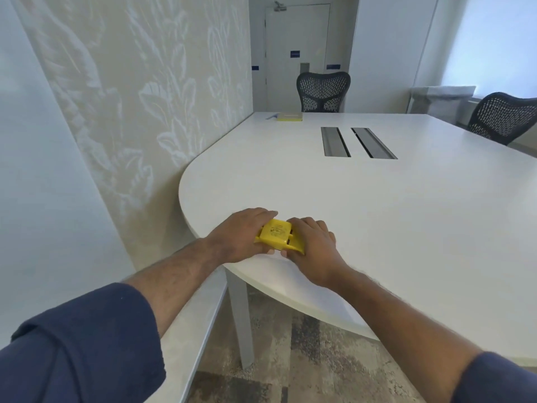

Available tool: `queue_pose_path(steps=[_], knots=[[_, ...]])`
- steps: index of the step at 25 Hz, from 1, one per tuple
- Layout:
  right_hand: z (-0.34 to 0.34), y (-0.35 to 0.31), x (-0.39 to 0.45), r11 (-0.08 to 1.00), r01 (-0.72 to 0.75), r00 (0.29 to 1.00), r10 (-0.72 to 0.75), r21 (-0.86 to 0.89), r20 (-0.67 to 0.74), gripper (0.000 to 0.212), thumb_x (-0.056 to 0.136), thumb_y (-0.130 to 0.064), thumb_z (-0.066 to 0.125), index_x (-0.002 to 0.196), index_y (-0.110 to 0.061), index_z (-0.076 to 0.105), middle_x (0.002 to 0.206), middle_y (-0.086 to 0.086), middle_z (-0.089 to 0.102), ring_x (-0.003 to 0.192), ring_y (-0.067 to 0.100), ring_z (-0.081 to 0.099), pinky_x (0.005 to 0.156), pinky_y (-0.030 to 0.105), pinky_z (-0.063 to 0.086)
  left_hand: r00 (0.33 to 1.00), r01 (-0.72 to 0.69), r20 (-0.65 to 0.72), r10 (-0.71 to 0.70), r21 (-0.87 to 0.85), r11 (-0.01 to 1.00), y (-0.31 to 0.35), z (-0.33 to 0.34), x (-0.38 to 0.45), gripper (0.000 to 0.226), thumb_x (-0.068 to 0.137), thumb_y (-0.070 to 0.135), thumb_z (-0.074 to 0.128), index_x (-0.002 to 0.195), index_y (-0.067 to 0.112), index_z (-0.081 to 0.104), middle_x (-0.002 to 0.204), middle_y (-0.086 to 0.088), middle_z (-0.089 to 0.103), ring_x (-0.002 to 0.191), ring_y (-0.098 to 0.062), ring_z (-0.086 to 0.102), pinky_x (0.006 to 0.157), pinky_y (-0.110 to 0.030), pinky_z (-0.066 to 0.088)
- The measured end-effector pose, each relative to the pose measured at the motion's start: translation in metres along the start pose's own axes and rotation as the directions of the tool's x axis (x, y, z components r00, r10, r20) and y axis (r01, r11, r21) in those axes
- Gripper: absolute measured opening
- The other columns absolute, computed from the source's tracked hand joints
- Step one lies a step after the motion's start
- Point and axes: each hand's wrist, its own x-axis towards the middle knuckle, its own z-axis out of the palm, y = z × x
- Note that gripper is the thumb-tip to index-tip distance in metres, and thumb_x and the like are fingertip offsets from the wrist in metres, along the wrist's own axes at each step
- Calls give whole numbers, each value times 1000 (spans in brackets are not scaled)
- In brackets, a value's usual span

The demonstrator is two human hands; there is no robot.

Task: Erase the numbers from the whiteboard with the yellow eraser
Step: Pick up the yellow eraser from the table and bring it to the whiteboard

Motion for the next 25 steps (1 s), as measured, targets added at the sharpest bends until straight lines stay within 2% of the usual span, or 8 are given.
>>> queue_pose_path(steps=[3,7,10,14,19,22,25], knots=[[-2,-17,16,997,75,997,-76,-29,-29,51,84,-30,66,129,-23,45,116,-4,49,107,19,38,86,32,28,995,37,-92,-35,17,999,-6,-17,-11,82,82,43,78,150,17,40,139,1,48,122,-21,52,98,-32,43],[-6,-54,40,979,196,977,-199,-54,-71,48,83,-27,67,126,-21,47,115,-2,46,107,20,37,85,32,29,980,95,-177,-90,21,995,-21,-59,-40,76,83,30,79,148,16,42,136,2,47,123,-20,50,102,-36,44],[-7,-86,60,957,286,952,-289,-48,-98,50,82,-28,67,127,-19,48,117,-1,45,109,21,37,85,31,29,958,129,-260,-118,26,991,-34,-100,-66,74,79,29,82,144,19,48,132,7,49,120,-14,50,96,-27,43],[-14,-147,83,919,394,906,-391,-11,-165,58,82,-29,67,134,-17,45,121,1,47,113,23,38,91,34,30,924,178,-366,-110,158,971,-41,-164,-108,70,79,36,80,141,21,52,127,7,53,115,-13,51,90,-21,37],[-28,-225,98,844,536,815,-505,37,-282,66,75,-35,74,134,-19,48,120,0,50,112,22,42,88,32,28,873,256,-484,-66,340,905,-33,-235,-164,67,76,42,81,133,18,58,114,1,56,104,-18,50,84,-21,31],[-34,-275,102,788,612,761,-560,76,-328,68,75,-42,75,134,-20,48,119,-1,50,112,19,43,87,30,26,848,320,-528,-46,441,839,-24,-273,-202,62,79,39,79,132,14,59,113,-3,58,102,-22,52,84,-21,29],[-38,-322,104,728,678,705,-607,99,-368,66,76,-44,74,134,-22,48,118,-1,51,111,20,44,88,30,26,828,382,-559,-42,508,772,-14,-309,-239,58,83,38,76,132,10,60,114,-6,61,103,-26,55,91,-28,36]])
